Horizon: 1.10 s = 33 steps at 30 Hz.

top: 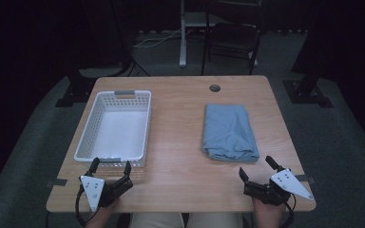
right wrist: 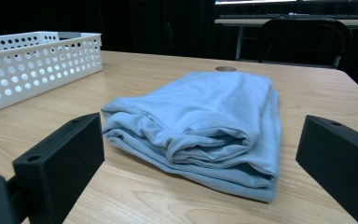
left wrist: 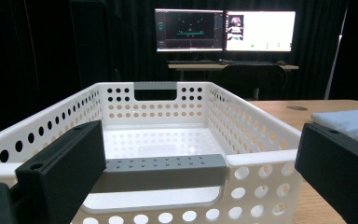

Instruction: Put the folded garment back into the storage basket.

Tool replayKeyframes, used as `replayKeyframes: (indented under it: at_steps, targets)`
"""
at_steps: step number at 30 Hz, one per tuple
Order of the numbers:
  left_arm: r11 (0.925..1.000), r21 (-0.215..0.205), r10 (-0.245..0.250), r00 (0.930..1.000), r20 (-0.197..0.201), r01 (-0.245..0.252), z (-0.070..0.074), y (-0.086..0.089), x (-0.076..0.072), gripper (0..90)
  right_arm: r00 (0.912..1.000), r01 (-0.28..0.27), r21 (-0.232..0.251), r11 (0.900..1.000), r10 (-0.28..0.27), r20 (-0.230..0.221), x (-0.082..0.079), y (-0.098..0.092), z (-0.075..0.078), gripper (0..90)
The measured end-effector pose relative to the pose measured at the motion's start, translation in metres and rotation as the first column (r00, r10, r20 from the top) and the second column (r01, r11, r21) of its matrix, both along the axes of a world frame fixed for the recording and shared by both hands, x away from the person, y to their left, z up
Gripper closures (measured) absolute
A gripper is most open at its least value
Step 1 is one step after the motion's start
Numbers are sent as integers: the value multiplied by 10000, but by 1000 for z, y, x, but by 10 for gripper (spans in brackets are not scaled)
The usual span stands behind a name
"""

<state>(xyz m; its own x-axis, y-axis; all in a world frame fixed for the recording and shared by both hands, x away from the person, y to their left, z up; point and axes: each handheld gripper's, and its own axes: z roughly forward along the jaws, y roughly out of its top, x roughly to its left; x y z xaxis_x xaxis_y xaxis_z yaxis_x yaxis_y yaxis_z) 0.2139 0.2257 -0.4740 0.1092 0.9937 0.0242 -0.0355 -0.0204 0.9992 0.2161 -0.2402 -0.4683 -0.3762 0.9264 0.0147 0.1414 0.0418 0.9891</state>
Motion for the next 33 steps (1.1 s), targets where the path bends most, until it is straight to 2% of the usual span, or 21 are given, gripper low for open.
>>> replayKeyframes:
  at_steps: [6, 14, 17, 21, 24, 30, 33]
  targets:
    - [10000, -7, -29, 10000, 27, 29, 0, 0, 0, 30, 9995, -315, 193, 9993, 313, 102, -1, -2, 1, 7]
    - [10000, -7, -12, 10000, 28, 12, 0, 0, 0, 30, 9994, -311, 564, 9979, 320, -146, 0, -5, 7, 7]
    - [10000, -7, -7, 10000, 28, 7, 0, 0, 0, 30, 9995, -259, 480, 9985, 267, -167, 0, -4, 8, 8]
    - [10000, -4, -4, 10000, 25, 4, 0, 0, 0, 30, 9967, -698, 136, 9975, 703, -411, 4, -3, 12, 8]
    - [10000, -1, 6, 10000, -6, -6, 0, 0, 0, 30, 9944, -957, 259, 9951, 968, -435, 5, -6, 19, 8]
    - [10000, -2, 29, 10000, 2, -29, 0, 0, 0, 30, 9934, -1046, 200, 9943, 1054, -456, 3, -10, 31, 9]
    - [10000, -17, 29, 10000, 55, -29, 0, 0, 0, 30, 9935, -1092, 156, 9939, 1097, -311, 0, -12, 39, 16]
